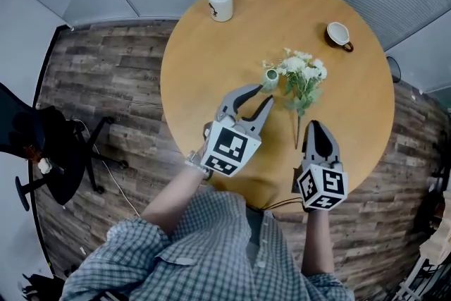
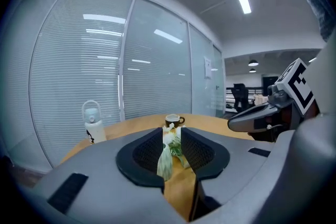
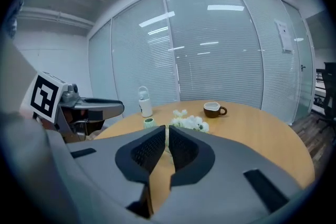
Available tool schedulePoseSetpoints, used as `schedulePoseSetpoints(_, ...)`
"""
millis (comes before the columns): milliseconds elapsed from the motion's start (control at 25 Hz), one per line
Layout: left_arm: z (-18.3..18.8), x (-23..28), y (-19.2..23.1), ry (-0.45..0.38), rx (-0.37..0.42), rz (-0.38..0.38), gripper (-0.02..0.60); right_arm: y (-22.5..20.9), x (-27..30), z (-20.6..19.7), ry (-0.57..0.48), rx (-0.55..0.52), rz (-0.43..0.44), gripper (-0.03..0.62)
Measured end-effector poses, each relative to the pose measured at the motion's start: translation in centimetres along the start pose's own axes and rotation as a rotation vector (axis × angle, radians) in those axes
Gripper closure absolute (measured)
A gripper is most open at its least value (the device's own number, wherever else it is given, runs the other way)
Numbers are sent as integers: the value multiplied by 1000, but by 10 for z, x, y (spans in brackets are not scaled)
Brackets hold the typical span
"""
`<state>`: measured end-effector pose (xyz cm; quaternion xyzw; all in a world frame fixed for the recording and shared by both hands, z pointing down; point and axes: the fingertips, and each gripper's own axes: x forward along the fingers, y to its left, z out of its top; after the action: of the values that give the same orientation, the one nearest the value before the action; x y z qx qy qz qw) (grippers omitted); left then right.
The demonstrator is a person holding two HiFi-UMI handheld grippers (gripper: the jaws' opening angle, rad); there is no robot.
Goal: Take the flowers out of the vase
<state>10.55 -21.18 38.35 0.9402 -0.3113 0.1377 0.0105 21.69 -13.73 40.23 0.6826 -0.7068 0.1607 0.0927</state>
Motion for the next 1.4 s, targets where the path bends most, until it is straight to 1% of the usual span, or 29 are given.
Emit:
schedulePoseSetpoints(160, 18, -18, 3, -36, 7, 29, 512, 9, -18, 19, -52, 20, 23, 577)
schedulePoseSetpoints(320, 31, -36, 2, -38, 29, 46, 546, 20, -31, 33, -80, 31, 49, 582)
schedulePoseSetpoints(480, 41, -51, -3, -47, 10, 48, 569, 30, -42, 46, -111, 20, 76, 583)
schedulePoseSetpoints(560, 45, -58, -8, -49, 0, 37, 572, 37, -45, 51, -116, 14, 104, 584)
schedulePoseSetpoints(760, 48, -73, -22, -43, 9, -1, 572, 56, -47, 60, -128, -13, 164, 585)
schedulePoseSetpoints(920, 50, -83, -22, -46, -21, -7, 573, 67, -47, 69, -157, -4, 197, 585)
schedulePoseSetpoints(1080, 54, -89, -23, -48, -24, -13, 573, 74, -50, 76, -169, -24, 220, 584)
schedulePoseSetpoints(1240, 56, -89, -28, -47, -13, -28, 574, 78, -54, 73, -156, -52, 242, 585)
schedulePoseSetpoints(1400, 56, -88, -31, -47, -18, -39, 574, 78, -55, 72, -154, -57, 239, 585)
